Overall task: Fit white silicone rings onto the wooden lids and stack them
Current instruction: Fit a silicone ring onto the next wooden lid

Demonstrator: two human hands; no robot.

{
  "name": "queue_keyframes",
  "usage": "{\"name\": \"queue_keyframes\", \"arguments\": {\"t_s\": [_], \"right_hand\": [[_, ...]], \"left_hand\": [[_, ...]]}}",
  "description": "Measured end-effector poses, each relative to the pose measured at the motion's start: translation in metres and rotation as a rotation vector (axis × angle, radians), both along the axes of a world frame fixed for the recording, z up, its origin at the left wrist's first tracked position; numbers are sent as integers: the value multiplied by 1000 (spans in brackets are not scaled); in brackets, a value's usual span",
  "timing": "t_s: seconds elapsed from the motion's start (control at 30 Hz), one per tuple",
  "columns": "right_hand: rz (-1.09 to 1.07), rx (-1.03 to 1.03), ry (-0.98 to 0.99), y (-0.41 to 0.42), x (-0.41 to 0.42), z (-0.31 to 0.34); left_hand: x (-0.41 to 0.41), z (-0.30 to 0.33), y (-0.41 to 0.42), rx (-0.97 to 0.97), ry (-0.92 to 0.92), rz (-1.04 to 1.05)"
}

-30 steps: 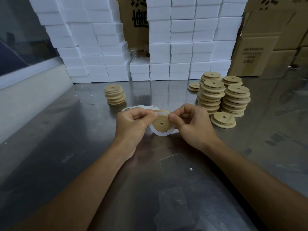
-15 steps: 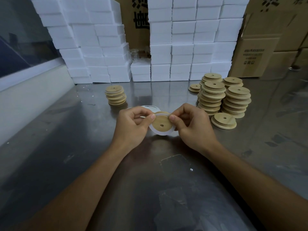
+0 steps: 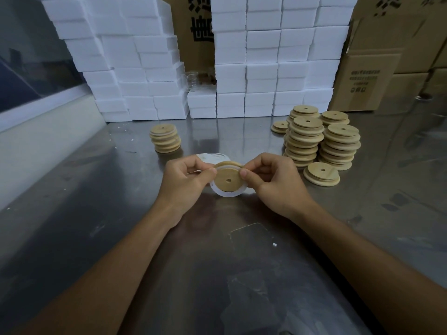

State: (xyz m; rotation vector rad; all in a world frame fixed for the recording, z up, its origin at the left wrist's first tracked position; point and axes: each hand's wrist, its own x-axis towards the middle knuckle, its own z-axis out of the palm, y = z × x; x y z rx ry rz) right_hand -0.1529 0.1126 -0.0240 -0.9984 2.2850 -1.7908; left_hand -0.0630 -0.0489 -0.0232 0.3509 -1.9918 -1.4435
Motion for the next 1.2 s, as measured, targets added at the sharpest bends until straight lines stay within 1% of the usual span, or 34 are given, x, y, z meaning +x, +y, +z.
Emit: {"name": "queue_keyframes", "arguments": {"t_s": [0.13, 0.23, 0.27, 0.37, 0.4, 0.43, 0.53, 0.63, 0.7, 0.87, 0.97, 1.03, 1.07, 1.1, 1.2], "right_hand": [[-30, 20, 83, -1, 1, -3], [-46, 62, 202, -2, 2, -4], [-42, 79, 250, -2, 2, -4], [-7, 133, 371, -3, 3, -3], [1, 146, 400, -3, 3, -3], [6, 151, 421, -4, 4, -3], [0, 105, 413, -4, 4, -3], [-13, 34, 326, -4, 3, -4], [-19, 2, 204, -5, 3, -5], [-3, -173, -86, -8, 7, -1], [-2, -240, -174, -10, 7, 1], [-26, -224, -149, -8, 6, 1], [-50, -197, -101, -7, 5, 0], [-71, -167, -42, -6, 5, 0], [-66, -115, 102, -4, 6, 1]], "left_hand": [[1, -2, 1, -228, -24, 4], [0, -6, 3, -219, -3, -35], [0, -7, 3, -262, 2, -47], [0, -9, 3, -626, -60, -61], [-1, -8, 3, -702, -86, -60], [-2, -9, 2, -732, -103, -62], [-3, -8, 3, -715, -94, -71], [-3, -8, 6, -635, -50, -85], [-5, -8, 8, -508, -20, -85], [-11, -8, 18, -48, 21, -101], [-13, -9, 20, 55, 36, -114], [-14, -10, 19, 71, 37, -144], [-13, -10, 19, 43, 31, -151], [-13, -10, 19, -22, 23, -144], [-10, -11, 14, -336, -2, -95]]}}
